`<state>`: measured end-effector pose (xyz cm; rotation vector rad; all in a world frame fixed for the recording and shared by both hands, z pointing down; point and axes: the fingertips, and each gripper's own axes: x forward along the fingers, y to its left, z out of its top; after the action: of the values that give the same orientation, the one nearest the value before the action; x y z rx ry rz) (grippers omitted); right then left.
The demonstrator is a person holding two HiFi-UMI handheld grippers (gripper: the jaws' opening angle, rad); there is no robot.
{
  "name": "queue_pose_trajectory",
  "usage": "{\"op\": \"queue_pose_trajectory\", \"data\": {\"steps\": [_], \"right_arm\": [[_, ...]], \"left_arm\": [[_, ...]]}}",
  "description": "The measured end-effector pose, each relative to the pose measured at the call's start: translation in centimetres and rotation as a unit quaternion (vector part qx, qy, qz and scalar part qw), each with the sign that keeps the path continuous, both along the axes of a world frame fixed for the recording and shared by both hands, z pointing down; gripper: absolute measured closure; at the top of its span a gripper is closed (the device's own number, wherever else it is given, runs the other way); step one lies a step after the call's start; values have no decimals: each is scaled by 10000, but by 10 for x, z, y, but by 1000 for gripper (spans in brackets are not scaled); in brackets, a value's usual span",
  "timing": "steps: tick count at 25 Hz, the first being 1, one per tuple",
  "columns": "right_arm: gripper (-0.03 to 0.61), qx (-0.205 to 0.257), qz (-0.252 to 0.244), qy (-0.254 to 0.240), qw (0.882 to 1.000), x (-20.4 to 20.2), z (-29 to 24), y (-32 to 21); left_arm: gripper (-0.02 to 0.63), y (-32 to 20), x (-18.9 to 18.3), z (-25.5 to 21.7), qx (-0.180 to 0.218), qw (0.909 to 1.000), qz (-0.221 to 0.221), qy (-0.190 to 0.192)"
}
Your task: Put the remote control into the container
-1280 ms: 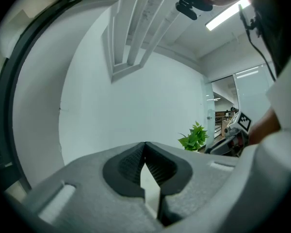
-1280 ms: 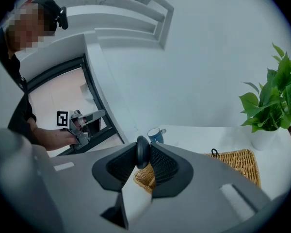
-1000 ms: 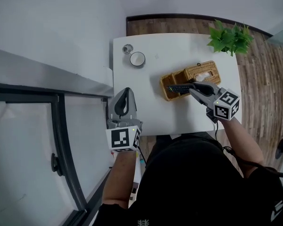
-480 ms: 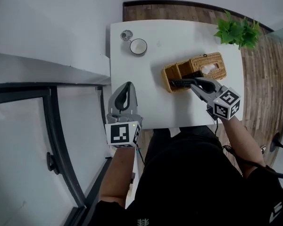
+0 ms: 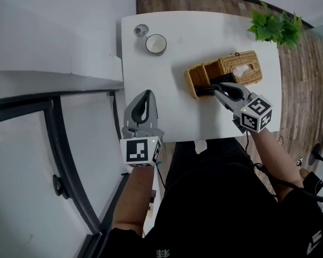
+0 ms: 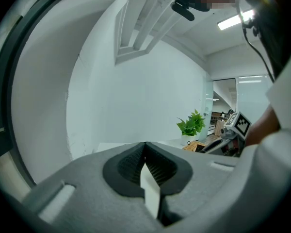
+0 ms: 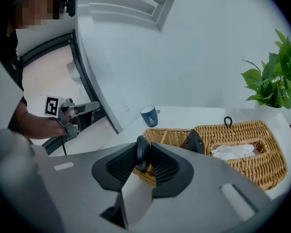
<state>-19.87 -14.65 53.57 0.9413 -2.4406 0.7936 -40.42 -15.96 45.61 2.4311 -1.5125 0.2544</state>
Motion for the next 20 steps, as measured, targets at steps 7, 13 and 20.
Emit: {"op": "queue_pose_trajectory", "data": {"steps": [7,13,20], "right_arm": [[485,2,74,110,9999,-3,3,-3],[484,86,100,76,9999,4,-9,-5],[491,405,333,-132,9985,25,-42,-17]], "left_arm": [[612,0,6,9,-75,9999,34,58],[612,-6,18,-8,117,9998,88,108],[612,-18,39,-33,346,9992,184,95]]}}
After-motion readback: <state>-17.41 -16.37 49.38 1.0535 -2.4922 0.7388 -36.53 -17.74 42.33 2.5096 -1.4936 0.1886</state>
